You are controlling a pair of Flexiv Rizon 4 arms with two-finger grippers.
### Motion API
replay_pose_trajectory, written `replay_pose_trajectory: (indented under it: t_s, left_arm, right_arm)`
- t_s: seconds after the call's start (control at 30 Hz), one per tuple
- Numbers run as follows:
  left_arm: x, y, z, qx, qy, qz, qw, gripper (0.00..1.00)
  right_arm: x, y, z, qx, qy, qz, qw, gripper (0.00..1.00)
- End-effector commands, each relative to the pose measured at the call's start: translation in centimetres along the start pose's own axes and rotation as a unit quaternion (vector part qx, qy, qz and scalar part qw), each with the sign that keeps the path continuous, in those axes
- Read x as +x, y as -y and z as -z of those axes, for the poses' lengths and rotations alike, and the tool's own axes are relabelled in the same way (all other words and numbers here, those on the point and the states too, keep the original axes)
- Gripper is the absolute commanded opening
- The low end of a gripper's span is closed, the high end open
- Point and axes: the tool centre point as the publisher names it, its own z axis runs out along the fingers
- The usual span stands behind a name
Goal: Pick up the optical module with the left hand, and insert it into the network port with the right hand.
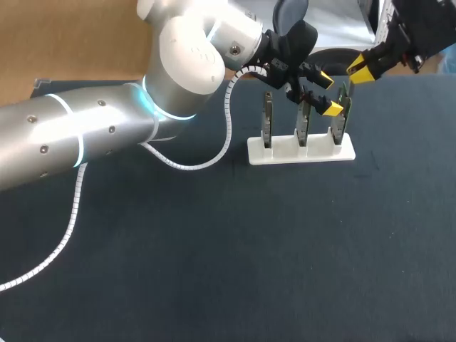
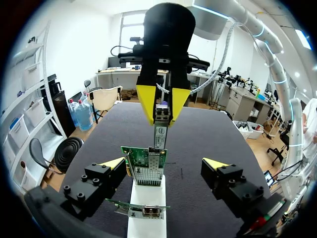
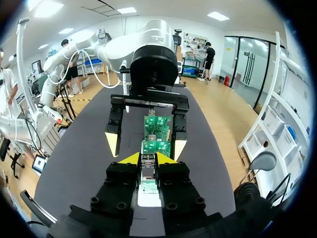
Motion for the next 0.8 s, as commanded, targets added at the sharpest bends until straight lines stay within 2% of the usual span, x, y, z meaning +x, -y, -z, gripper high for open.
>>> replay_pose_trajectory:
  t_s: [0.03, 0.8]
  left_arm:
    - [-0.06, 0.08, 0.01, -0.001, -0.002, 0.001, 1.0, 1.0]
    - [-0.06, 0.08, 0.01, -0.001, -0.002, 0.001, 1.0, 1.0]
  right_arm:
    - [0.19, -0.05, -0.36, 0.005, 0.006, -0.001, 1.0, 0.0]
    - [-0.38, 0.48, -0.12, 0.021, 0.007, 0.01, 1.0, 0.0]
